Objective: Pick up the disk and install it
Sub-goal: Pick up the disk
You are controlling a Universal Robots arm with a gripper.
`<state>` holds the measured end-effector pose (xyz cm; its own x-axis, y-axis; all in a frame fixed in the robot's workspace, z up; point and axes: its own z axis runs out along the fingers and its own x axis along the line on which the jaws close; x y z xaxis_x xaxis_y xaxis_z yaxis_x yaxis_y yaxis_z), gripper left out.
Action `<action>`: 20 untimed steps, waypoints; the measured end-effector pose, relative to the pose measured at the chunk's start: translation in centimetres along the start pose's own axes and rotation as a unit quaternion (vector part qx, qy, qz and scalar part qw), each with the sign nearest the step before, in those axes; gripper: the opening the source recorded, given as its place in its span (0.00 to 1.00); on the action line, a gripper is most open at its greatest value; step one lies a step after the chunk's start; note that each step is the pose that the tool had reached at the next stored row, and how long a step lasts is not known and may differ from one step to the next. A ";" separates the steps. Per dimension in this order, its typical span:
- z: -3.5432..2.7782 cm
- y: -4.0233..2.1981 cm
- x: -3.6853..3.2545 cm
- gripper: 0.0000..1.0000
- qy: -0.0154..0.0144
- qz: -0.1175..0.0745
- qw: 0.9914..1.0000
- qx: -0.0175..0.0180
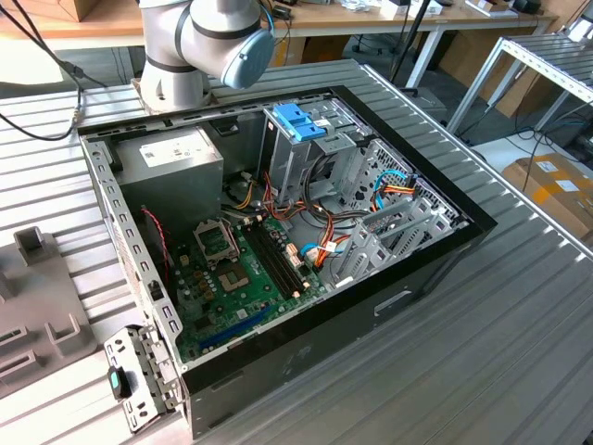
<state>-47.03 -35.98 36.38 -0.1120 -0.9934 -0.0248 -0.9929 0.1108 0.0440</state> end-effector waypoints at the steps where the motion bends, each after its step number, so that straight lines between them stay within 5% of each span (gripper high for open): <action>1: 0.01 0.05 0.01 0.48 0.000 0.000 1.000 0.000; 10: 0.17 0.18 0.01 0.48 0.000 0.000 1.000 0.000; 20: 0.26 -0.33 -0.11 0.48 0.000 -0.001 1.000 0.000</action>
<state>-46.70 -35.90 36.11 -0.1099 -0.9936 -0.0247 -0.9931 0.1088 0.0442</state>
